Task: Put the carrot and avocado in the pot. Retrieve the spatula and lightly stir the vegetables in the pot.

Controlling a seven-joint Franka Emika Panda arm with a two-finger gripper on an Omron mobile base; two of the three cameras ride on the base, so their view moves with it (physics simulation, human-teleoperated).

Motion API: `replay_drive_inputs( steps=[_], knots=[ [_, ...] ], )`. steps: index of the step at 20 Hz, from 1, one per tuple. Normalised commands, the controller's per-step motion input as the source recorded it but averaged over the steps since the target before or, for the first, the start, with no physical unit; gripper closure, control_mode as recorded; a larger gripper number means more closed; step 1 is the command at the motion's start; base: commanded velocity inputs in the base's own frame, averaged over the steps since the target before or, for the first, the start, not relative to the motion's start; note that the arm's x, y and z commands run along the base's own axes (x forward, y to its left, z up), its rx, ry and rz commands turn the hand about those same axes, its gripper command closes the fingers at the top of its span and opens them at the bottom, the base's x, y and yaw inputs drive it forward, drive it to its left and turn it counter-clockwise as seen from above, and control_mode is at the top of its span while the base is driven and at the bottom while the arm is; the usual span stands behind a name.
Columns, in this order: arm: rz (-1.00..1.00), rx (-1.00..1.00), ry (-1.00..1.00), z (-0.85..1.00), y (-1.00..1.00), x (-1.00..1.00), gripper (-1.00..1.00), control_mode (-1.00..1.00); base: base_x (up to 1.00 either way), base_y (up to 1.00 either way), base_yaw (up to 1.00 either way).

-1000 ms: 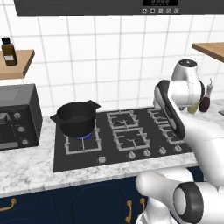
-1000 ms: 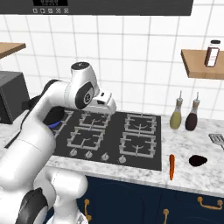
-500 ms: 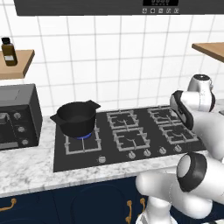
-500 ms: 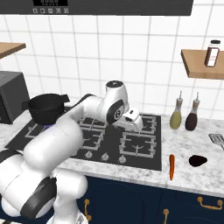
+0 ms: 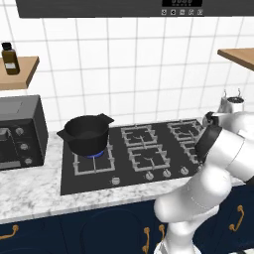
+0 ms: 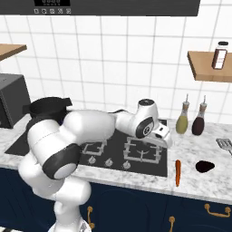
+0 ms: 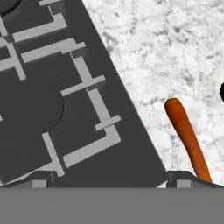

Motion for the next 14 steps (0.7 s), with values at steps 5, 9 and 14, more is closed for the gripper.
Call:
replay_drive_inputs(
  steps=[5, 9, 14],
  knots=[
    [0.04, 0.03, 0.00, -0.22, -0.97, 0.00, -1.00, -1.00, 0.00, 0.00, 0.00],
    [0.09, 0.00, 0.00, -0.34, -0.89, 0.02, -1.00, -1.00, 0.00, 0.00, 0.00],
    [0.06, 0.00, 0.00, -0.38, -0.46, 0.02, -1.00, -1.00, 0.00, 0.00, 0.00]
  ],
)
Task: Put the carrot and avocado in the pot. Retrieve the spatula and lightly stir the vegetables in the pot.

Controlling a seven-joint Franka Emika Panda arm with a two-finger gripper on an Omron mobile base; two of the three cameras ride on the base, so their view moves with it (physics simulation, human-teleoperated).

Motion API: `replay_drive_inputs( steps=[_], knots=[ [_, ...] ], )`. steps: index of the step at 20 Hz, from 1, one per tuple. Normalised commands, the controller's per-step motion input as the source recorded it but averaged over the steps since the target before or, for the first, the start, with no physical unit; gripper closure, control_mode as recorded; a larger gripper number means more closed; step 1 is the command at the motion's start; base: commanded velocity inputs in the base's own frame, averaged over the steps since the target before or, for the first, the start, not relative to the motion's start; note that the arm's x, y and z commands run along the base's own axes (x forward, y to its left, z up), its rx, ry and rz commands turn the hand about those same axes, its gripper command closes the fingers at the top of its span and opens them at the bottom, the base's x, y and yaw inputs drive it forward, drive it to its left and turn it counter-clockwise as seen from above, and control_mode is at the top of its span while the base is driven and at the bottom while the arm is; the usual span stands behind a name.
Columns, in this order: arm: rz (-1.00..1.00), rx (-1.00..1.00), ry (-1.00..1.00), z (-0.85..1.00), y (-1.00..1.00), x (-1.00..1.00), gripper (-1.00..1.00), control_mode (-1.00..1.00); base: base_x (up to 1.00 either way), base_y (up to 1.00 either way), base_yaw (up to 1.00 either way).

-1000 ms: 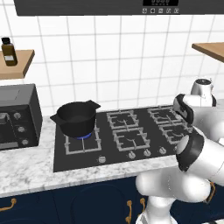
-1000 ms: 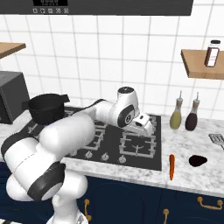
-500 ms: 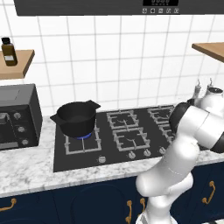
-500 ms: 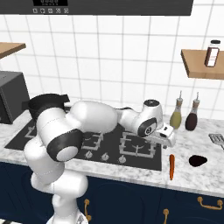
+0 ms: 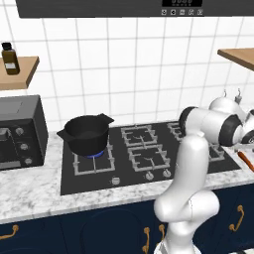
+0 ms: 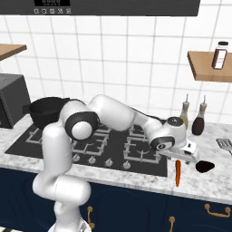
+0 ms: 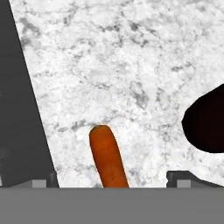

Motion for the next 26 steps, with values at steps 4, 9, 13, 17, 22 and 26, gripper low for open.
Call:
replay_drive_inputs(
  steps=[4, 9, 13, 17, 22, 26],
  knots=[
    [0.00, 0.00, 0.00, -0.27, 0.00, 0.03, -1.00, -1.00, 0.00, 0.00, 0.00],
    [0.00, -0.02, 0.00, -0.34, 0.22, 0.00, -1.00, -1.00, 0.00, 0.00, 0.00],
    [0.00, -0.07, 0.00, -0.31, 0.50, 0.10, -1.00, -1.00, 0.00, 0.00, 0.00],
    [0.01, -0.01, 0.00, -0.37, 0.06, 0.06, -1.00, -1.00, 0.00, 0.00, 0.00],
    [0.03, 0.00, 0.00, -0.32, 0.01, 0.14, 1.00, -1.00, 0.00, 0.00, 0.00],
    [0.05, 0.00, 0.06, -0.25, 0.00, 0.13, 1.00, -1.00, 0.00, 0.00, 0.00]
  ],
)
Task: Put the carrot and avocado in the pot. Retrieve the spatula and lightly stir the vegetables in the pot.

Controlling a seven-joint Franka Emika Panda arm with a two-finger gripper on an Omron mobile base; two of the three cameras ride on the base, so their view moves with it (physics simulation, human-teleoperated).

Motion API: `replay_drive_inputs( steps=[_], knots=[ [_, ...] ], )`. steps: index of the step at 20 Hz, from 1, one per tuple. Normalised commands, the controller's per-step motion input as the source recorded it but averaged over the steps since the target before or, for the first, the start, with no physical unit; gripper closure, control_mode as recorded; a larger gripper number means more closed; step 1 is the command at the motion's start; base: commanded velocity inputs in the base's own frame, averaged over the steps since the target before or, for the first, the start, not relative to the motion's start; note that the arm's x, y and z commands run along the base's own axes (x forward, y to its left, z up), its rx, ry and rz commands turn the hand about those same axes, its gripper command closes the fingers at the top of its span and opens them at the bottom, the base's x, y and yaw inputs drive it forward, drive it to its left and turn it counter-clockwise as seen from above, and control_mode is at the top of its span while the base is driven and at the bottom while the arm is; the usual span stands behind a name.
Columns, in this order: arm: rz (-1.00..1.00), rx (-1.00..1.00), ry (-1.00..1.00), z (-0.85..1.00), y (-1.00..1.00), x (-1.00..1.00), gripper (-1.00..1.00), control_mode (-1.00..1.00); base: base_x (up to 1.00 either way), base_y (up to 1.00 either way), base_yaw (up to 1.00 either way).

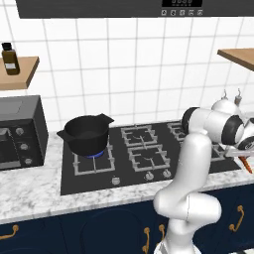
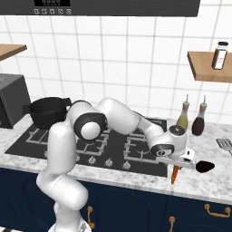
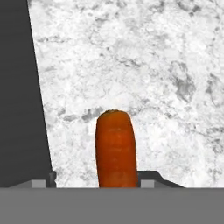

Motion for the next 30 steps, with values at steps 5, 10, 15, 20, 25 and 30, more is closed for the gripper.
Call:
replay_drive_inputs(
  steps=[5, 10, 15, 20, 25, 30],
  knots=[
    [0.06, 0.05, 0.05, -0.02, 0.04, -0.20, 1.00, -1.00, 0.00, 0.00, 0.00],
    [0.08, 0.05, -0.16, 0.85, 0.36, -0.90, 1.00, -1.00, 0.00, 0.00, 0.00],
    [0.13, 0.00, -0.35, 1.00, 1.00, -0.43, 1.00, -1.00, 0.00, 0.00, 0.00],
    [0.22, 0.06, -0.18, 0.96, 1.00, 0.00, 1.00, -1.00, 0.00, 0.00, 0.00],
    [0.23, 0.19, -0.05, 0.82, 1.00, 0.18, 1.00, -1.00, 0.00, 0.00, 0.00],
    [0.21, 0.23, -0.16, 0.50, 0.99, 0.06, 1.00, -1.00, 0.00, 0.00, 0.00]
  ],
)
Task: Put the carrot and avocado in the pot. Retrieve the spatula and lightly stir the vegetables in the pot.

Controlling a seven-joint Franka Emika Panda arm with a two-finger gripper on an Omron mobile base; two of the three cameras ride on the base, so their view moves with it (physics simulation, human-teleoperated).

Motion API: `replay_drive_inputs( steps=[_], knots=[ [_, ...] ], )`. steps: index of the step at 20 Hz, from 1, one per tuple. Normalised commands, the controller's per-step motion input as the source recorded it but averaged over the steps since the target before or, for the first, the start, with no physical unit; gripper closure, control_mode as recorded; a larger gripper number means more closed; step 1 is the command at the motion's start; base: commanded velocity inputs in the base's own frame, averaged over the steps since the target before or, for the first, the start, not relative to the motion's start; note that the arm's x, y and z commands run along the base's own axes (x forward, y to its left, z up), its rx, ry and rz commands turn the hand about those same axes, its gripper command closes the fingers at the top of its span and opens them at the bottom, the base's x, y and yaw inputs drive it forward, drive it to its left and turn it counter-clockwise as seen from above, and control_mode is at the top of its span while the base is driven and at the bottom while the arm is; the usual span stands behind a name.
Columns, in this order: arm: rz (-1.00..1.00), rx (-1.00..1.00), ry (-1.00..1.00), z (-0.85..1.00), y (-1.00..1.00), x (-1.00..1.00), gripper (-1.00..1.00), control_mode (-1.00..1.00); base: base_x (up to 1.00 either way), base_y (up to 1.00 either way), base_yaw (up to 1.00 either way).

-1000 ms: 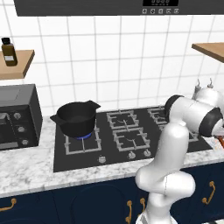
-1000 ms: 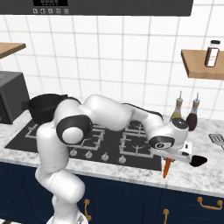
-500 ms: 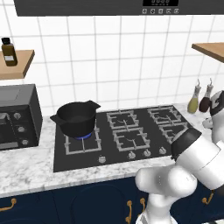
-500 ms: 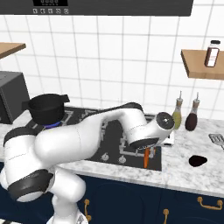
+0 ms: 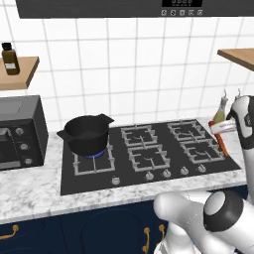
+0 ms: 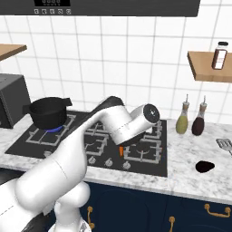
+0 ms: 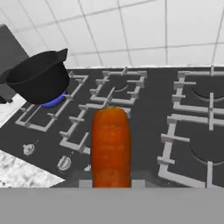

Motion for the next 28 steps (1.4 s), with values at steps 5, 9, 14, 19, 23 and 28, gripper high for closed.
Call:
replay_drive_inputs(
  steps=[5, 9, 14, 19, 23, 28],
  knots=[
    [0.18, 0.17, -0.25, 0.37, 1.00, 0.18, 1.00, -1.00, 0.00, 0.00, 0.00],
    [0.28, 0.10, -0.16, 0.36, 1.00, 0.60, 1.00, -1.00, 0.00, 0.00, 0.00],
    [0.31, 0.03, -0.19, 0.42, 1.00, 0.55, 1.00, -1.00, 0.00, 0.00, 0.00],
    [0.22, 0.00, -0.17, 0.31, 1.00, 0.21, 1.00, -1.00, 0.00, 0.00, 0.00],
    [0.18, 0.00, -0.13, 0.21, 0.99, 0.00, 1.00, -1.00, 0.00, 0.00, 0.00],
    [0.07, 0.00, -0.10, 0.15, 0.66, 0.03, 1.00, -1.00, 0.00, 0.00, 0.00]
  ],
)
